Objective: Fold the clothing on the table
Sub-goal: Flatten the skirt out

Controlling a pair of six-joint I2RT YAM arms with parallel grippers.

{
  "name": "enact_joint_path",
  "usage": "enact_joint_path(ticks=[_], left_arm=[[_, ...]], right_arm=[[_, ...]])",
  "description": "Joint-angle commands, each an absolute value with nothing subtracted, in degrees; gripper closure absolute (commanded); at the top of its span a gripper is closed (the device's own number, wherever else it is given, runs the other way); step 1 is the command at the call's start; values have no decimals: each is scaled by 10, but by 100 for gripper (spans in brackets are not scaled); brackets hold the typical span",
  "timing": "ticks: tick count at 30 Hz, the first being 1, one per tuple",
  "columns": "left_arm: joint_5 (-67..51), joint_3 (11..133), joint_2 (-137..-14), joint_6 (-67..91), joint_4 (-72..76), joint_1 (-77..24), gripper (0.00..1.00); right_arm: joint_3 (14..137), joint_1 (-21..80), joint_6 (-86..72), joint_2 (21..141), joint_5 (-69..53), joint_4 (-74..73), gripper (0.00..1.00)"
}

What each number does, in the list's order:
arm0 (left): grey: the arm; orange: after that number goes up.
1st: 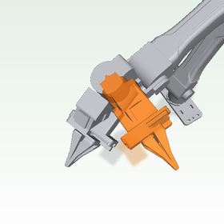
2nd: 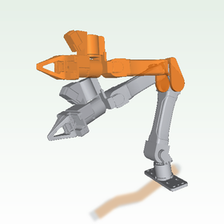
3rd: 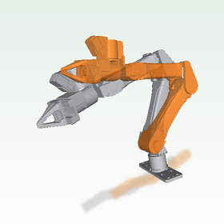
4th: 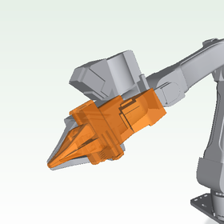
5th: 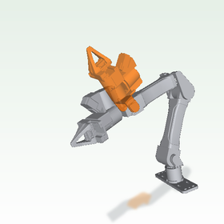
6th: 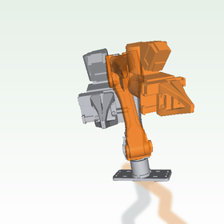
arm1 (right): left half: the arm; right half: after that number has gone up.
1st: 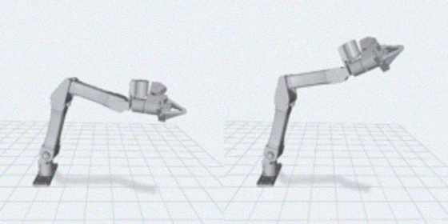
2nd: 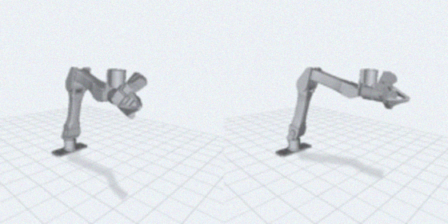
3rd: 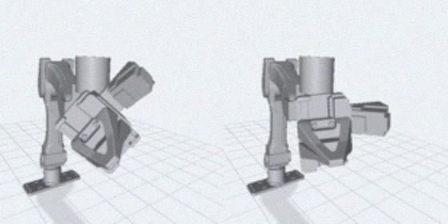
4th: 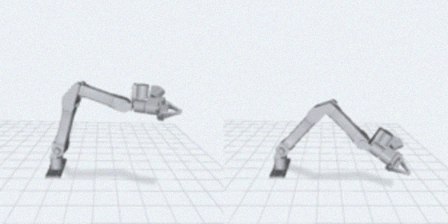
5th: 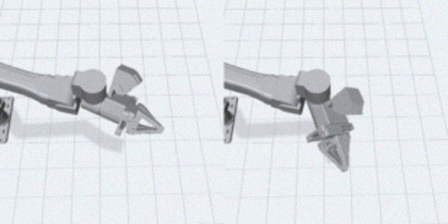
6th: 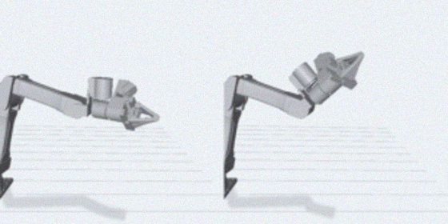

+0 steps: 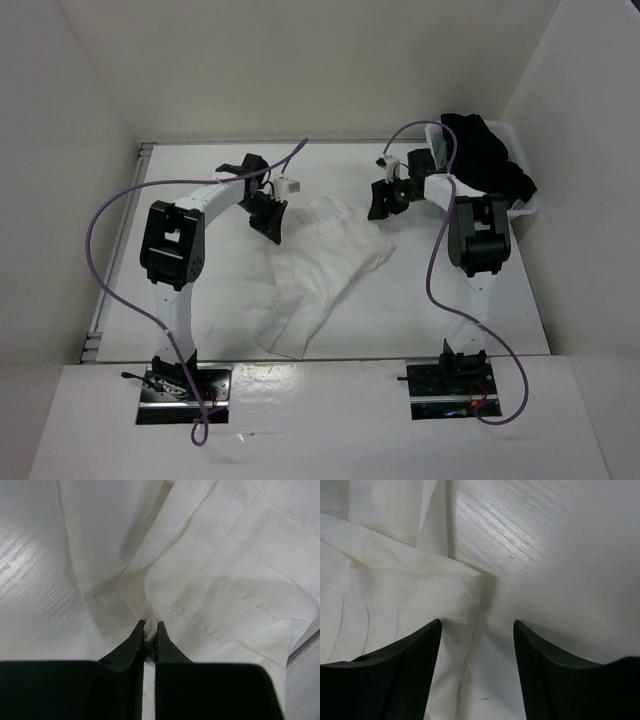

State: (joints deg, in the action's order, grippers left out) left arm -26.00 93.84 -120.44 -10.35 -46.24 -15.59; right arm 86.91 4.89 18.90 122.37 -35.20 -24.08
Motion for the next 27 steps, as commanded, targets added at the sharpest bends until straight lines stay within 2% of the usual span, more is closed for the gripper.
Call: enact_joint_path(ticks=[1, 8, 12, 16, 24, 27], left_arm=[[-258, 935, -1174, -115, -463, -159, 98], [-258, 935, -1174, -115, -463, -170, 98], [-253, 935, -1174, -115, -463, -175, 98], [-253, 935, -1174, -115, -458, -180, 98], [-258, 930, -1174, -115, -453, -180, 98], [-258, 930, -1169, -115, -447, -180, 99]], right_arm=[[906, 49, 200, 1239, -396, -255, 35], [925, 49, 200, 1256, -415, -261, 37], [930, 49, 195, 1256, -420, -261, 48], [930, 54, 195, 1261, -420, -266, 63], [936, 76, 207, 1261, -415, -279, 84], [931, 82, 207, 1251, -408, -279, 100]])
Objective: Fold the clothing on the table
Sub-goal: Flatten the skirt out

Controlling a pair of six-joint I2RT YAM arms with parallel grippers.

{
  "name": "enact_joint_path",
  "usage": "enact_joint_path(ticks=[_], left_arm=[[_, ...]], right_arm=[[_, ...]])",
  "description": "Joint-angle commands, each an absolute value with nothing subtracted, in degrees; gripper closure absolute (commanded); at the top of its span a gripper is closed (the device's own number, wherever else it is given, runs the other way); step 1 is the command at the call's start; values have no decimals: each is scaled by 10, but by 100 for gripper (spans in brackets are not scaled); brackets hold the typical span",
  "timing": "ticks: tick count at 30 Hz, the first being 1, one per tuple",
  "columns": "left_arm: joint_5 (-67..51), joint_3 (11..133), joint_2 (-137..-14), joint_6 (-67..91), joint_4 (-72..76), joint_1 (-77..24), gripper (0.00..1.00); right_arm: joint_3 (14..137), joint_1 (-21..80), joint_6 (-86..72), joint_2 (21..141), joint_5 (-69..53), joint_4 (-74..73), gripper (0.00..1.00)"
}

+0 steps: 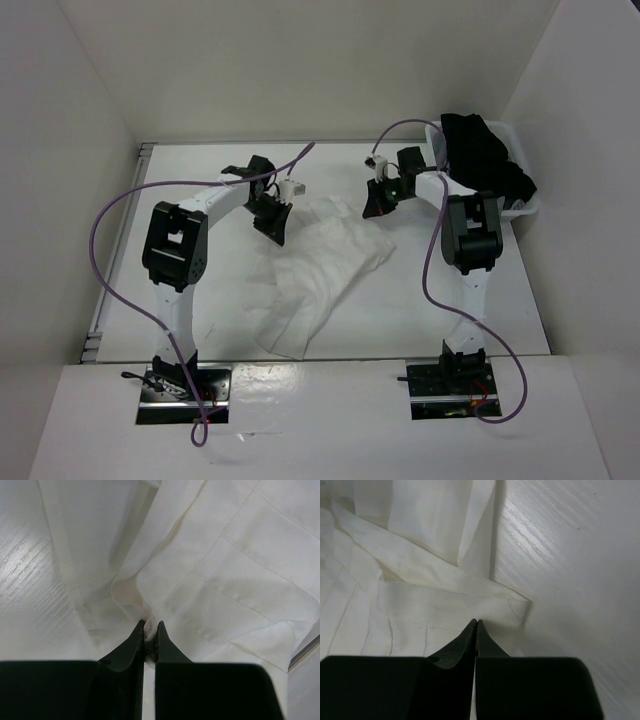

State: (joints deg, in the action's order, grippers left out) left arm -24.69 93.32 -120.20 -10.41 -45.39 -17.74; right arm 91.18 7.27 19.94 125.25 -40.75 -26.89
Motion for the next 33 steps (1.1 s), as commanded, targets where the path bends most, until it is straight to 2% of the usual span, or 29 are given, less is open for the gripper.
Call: enact_joint_path(ticks=[1, 2, 3, 5, 8, 9, 17, 21, 25, 30, 33], left_arm=[[-258, 930, -1164, -115, -447, -180, 99], [-258, 925, -1164, -115, -447, -180, 99], [-258, 925, -1164, -115, -442, -180, 99], [-258, 918, -1158, -115, -442, -180, 99], [-253, 906, -1146, -115, -442, -180, 99], [-253, 906, -1146, -115, -442, -180, 99], [-253, 901, -1141, -115, -437, -180, 99], [-253, 901, -1141, -115, -437, -180, 99], [-253, 906, -1146, -115, -437, -180, 99], [-253, 906, -1151, -120, -437, -180, 99], [-253, 906, -1151, -120, -437, -180, 99]], right_arm=[[926, 82, 207, 1251, -408, -279, 100], [925, 82, 207, 1244, -401, -279, 99], [919, 82, 207, 1235, -395, -279, 81], [911, 82, 193, 1224, -387, -268, 35], [906, 82, 188, 1217, -368, -260, 16], [906, 82, 181, 1217, -368, -255, 15], [917, 82, 181, 1230, -356, -260, 15], [924, 82, 181, 1243, -361, -269, 23], [943, 82, 186, 1266, -375, -284, 42], [949, 88, 192, 1278, -381, -295, 56], [954, 88, 192, 1278, -375, -295, 74]])
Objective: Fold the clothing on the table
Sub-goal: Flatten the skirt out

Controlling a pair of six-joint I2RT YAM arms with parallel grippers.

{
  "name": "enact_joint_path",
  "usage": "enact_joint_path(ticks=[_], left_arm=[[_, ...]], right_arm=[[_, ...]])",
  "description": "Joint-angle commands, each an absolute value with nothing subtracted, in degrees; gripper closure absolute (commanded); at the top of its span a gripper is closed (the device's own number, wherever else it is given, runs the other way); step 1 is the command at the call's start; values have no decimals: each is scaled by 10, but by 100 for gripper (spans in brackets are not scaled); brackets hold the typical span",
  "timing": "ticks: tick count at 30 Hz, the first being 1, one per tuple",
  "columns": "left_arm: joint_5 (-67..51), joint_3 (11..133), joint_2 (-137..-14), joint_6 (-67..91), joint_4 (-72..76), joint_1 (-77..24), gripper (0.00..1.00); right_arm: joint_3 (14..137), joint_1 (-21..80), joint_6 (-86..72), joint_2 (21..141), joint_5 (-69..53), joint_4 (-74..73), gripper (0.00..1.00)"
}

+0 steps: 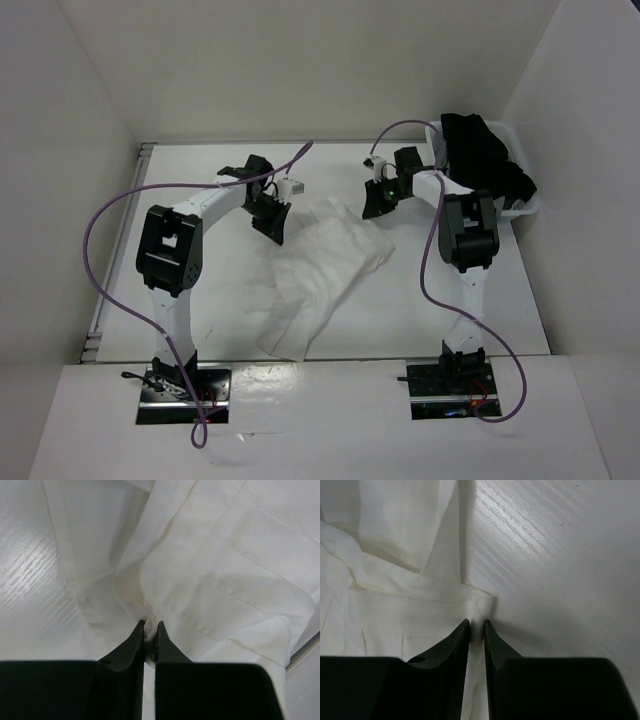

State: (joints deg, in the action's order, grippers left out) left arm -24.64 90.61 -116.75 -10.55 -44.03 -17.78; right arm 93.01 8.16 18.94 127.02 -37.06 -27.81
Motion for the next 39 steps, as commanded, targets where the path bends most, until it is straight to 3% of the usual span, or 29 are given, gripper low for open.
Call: enact_joint_path(ticks=[1, 2, 4, 9, 19, 26, 39], left_arm=[[-253, 911, -1151, -120, -437, -180, 99], [-253, 911, -1151, -120, -437, -180, 99], [-248, 918, -1151, -120, -437, -180, 100], [-234, 971, -1145, -120, -457, -180, 100], [-178, 1135, -1006, -121, -517, -180, 100], [-163, 1099, -883, -171, -545, -185, 100], [-358, 1036, -645, -236, -613, -78, 97]], right_arm=[[954, 88, 192, 1278, -375, -295, 79], [954, 88, 192, 1278, -368, -295, 91], [954, 88, 186, 1266, -360, -295, 100], [961, 88, 181, 1183, -329, -301, 100], [1071, 83, 170, 986, -317, -377, 100], [1025, 83, 194, 886, -339, -422, 100], [962, 41, 265, 677, -506, -550, 100]])
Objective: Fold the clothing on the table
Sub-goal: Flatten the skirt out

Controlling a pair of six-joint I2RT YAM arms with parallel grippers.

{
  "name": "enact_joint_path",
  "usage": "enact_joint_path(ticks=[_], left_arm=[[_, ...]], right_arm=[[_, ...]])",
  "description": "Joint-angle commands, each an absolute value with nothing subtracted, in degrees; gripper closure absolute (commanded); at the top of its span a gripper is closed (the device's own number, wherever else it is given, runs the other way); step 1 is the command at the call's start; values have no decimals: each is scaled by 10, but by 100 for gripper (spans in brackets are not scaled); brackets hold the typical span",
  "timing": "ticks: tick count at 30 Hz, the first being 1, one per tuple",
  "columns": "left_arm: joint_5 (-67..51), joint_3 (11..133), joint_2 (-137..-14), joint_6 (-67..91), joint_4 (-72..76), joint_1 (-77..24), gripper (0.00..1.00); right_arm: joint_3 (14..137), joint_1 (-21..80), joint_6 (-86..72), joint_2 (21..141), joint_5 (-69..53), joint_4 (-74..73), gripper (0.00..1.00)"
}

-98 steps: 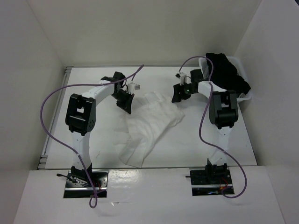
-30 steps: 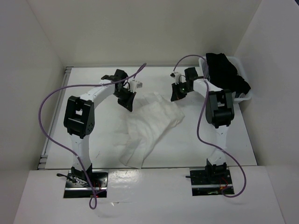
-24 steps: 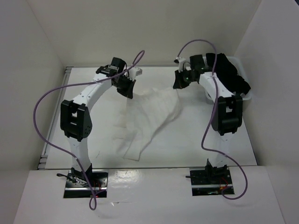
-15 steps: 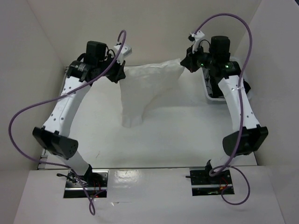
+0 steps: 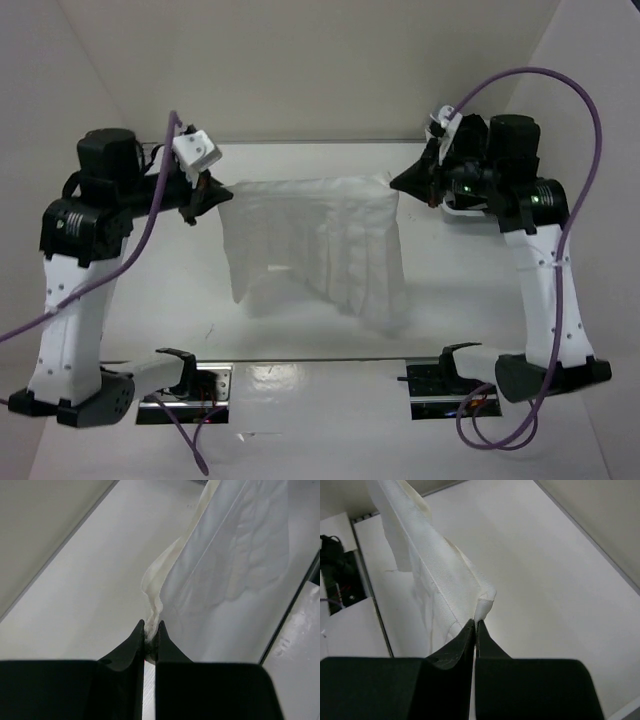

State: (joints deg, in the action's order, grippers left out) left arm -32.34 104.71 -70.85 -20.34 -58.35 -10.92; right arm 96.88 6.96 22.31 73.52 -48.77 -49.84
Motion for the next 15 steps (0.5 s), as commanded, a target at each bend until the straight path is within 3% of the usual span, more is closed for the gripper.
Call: enact_joint_path(ticks=[1, 9, 15], left_arm=[[-367, 1027, -613, -236, -613, -68, 97], [-410, 914, -471, -236, -613, -45, 96], [-429, 865, -467, -229, -613, -45, 94]], right_arm=[[962, 41, 265, 664, -518, -550, 100], [924, 5, 276, 556, -569, -579, 100], [902, 0, 264, 569, -575, -568, 100]])
